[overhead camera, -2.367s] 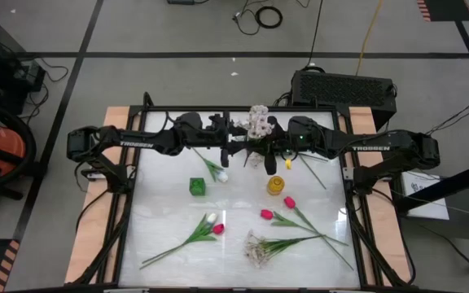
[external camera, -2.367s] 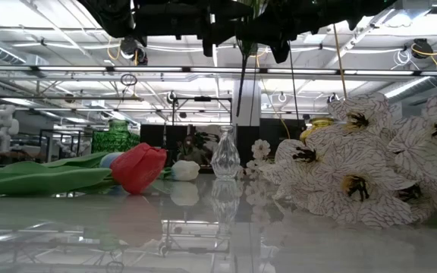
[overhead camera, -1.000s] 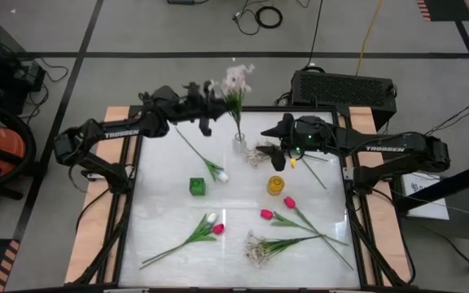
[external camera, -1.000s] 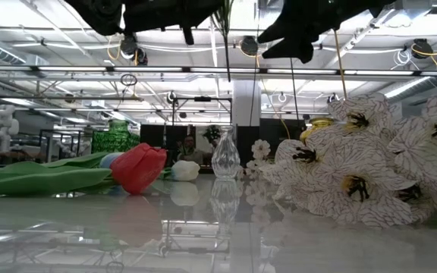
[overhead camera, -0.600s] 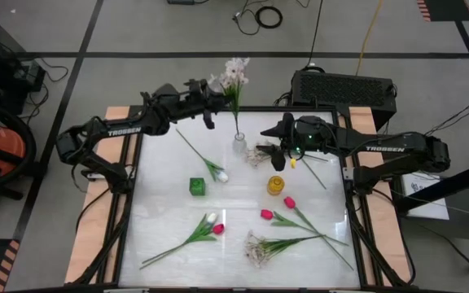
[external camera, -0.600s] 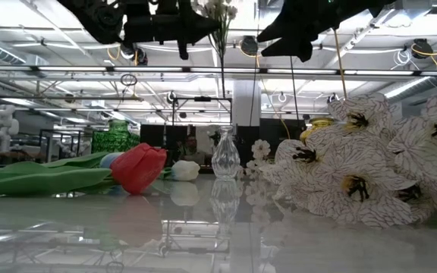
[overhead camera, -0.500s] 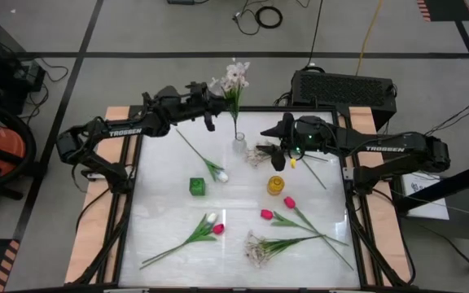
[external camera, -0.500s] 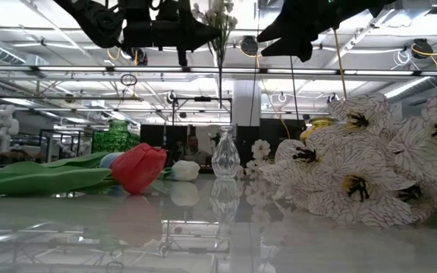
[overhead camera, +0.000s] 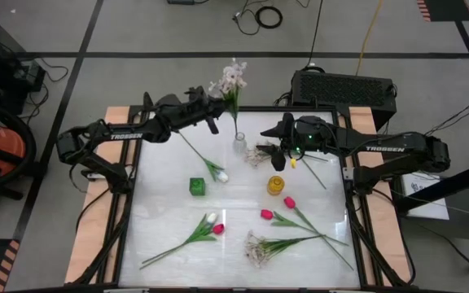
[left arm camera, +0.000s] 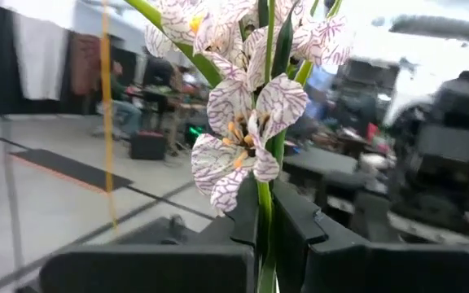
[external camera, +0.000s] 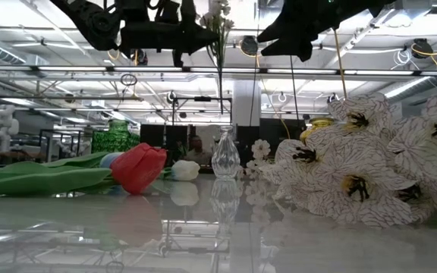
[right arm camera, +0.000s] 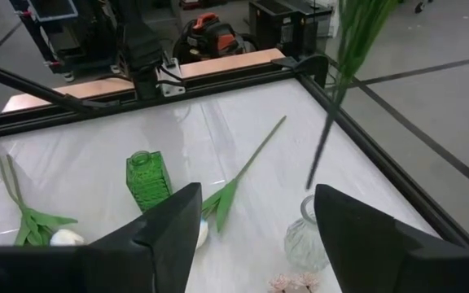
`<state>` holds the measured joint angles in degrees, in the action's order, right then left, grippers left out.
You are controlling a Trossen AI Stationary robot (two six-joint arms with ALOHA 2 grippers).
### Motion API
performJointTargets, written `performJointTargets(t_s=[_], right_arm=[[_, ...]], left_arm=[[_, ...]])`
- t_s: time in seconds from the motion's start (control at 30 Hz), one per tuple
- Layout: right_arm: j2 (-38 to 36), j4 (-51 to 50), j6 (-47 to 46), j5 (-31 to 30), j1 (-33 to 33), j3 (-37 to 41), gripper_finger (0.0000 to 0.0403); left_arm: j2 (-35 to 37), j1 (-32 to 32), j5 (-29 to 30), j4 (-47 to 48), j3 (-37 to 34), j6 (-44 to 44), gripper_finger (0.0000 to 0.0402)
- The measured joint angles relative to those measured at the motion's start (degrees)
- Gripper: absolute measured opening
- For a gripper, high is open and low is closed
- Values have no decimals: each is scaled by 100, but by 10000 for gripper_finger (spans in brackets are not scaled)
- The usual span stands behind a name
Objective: Sort flowers into vase by color
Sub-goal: Put the top left white flowers into the transparent vase
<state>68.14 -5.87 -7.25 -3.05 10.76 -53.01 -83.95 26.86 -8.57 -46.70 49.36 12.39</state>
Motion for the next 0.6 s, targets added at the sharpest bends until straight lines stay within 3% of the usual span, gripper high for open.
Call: performJointTargets(t_s=[0.1,0.6], right_arm=[[0,0,0,4,0,0,230],[0,-456,-428,13,0,4,231]], left_arm=[[-35,-42,262,38,0,-245,18],[-862,-32,290,-572,2,-261,18]])
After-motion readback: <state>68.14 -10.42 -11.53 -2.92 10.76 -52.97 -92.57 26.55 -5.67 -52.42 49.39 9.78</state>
